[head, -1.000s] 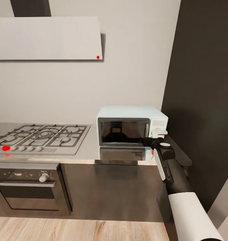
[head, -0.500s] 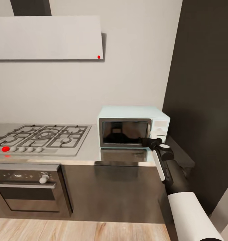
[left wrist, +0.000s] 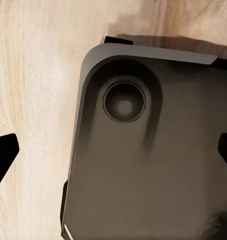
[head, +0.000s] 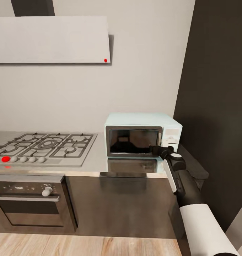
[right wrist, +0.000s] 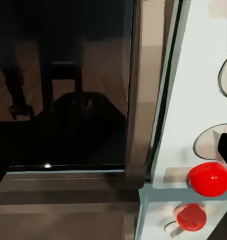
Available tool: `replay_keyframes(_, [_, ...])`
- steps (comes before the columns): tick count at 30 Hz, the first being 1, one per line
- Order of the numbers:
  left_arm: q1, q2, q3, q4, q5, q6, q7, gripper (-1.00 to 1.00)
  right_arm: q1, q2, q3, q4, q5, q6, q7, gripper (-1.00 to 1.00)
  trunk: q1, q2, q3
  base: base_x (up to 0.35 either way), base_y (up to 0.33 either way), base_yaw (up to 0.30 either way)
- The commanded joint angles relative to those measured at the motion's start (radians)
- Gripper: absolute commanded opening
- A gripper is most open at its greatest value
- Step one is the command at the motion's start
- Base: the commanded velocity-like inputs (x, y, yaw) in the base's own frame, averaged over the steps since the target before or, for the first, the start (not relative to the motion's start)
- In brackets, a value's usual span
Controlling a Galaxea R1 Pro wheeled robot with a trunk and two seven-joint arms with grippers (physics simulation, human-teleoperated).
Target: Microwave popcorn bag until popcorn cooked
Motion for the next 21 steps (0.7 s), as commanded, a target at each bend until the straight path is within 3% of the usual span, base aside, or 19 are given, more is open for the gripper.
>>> replay_keyframes(1, [0.0, 0.0, -0.001, 0.0, 0.006, -0.002, 0.0, 1.0, -0.001, 0.0, 0.002, -0.001, 0.002, 0.005, -0.004, 1.0, 0.0, -0.001, -0.001, 0.043, 0.0, 0.0])
replay_keyframes(13, [0.0, 0.001, 0.004, 0.001, 0.01, -0.003, 0.0, 1.0, 0.0, -0.002, 0.0, -0.001, 0.004, 0.003, -0.003, 1.0, 0.0, -0.001, -0.001, 0.063, 0.0, 0.0])
replay_keyframes(21, [0.0, 0.001, 0.004, 0.001, 0.01, -0.002, 0.0, 1.0, 0.0, -0.017, -0.039, -0.001, 0.007, 0.004, 0.004, 1.0, 0.0, -0.001, -0.001, 0.044, -0.028, 0.0])
